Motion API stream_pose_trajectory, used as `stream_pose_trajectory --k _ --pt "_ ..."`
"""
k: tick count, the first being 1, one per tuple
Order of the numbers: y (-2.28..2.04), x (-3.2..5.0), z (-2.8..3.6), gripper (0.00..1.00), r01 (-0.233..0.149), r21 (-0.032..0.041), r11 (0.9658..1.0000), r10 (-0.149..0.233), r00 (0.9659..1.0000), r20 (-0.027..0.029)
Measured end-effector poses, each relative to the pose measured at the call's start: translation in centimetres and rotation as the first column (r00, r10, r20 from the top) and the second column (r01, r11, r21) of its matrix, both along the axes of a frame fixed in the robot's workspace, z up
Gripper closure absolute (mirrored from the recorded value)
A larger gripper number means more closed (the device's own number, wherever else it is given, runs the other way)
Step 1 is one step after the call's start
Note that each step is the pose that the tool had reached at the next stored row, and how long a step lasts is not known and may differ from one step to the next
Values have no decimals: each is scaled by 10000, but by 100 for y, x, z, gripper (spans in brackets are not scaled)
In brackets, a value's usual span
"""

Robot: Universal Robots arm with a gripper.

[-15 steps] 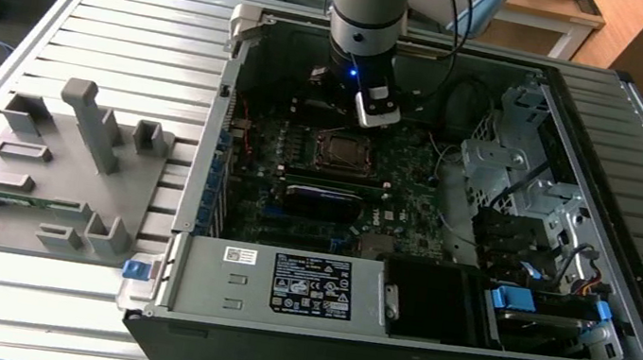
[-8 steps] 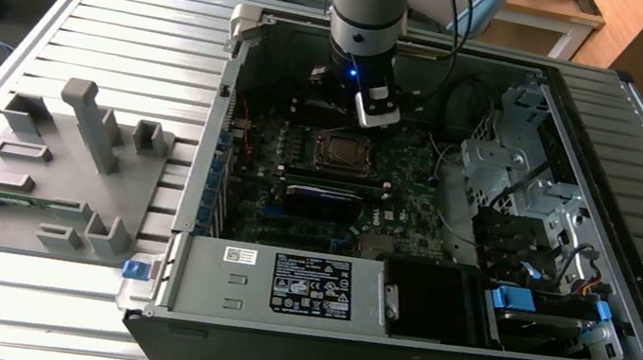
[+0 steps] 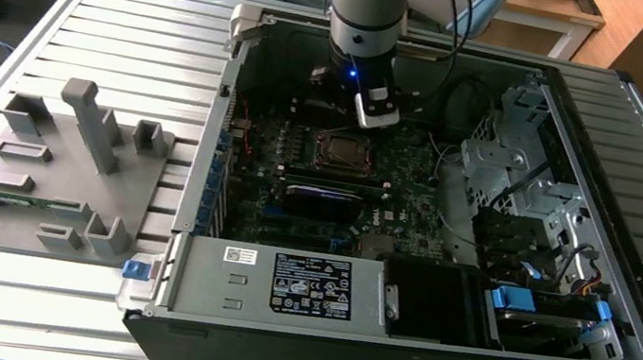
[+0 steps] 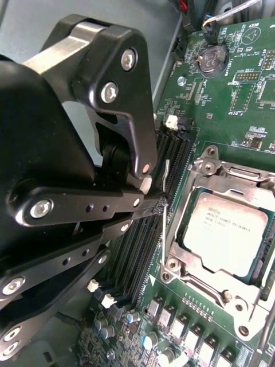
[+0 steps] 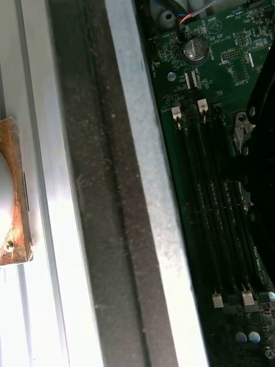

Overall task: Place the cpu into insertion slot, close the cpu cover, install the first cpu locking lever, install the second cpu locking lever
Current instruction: 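Install the first cpu locking lever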

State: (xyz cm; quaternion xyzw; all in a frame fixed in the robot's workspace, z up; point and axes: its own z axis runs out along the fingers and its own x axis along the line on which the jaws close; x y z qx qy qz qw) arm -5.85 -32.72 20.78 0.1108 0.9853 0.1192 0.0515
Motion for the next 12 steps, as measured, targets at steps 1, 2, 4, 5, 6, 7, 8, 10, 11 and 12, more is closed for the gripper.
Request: stream_pose_trajectory --k 1,2,4,5,6,7,8,10,11,12 --pt "0 0 -7 90 8 0 10000 -8 10000 3" --pt "0 0 -11 90 14 0 10000 -14 10000 5" --pt "-1 -1 -13 90 23 -4 10000 -23 10000 3" --pt "0 0 -15 90 42 -3 10000 -42 10000 5" --pt "0 -1 -17 90 99 -1 10000 -99 10000 5" --pt "0 -1 -18 90 213 0 9998 -213 9998 5" --pt "0 0 -19 90 327 0 9995 -327 9995 6" --pt "-1 0 -20 90 486 -1 9988 -486 9988 6" --pt "-1 0 -20 90 525 -1 9986 -525 9986 5" --pt "0 0 -20 90 528 -1 9986 -528 9986 5"
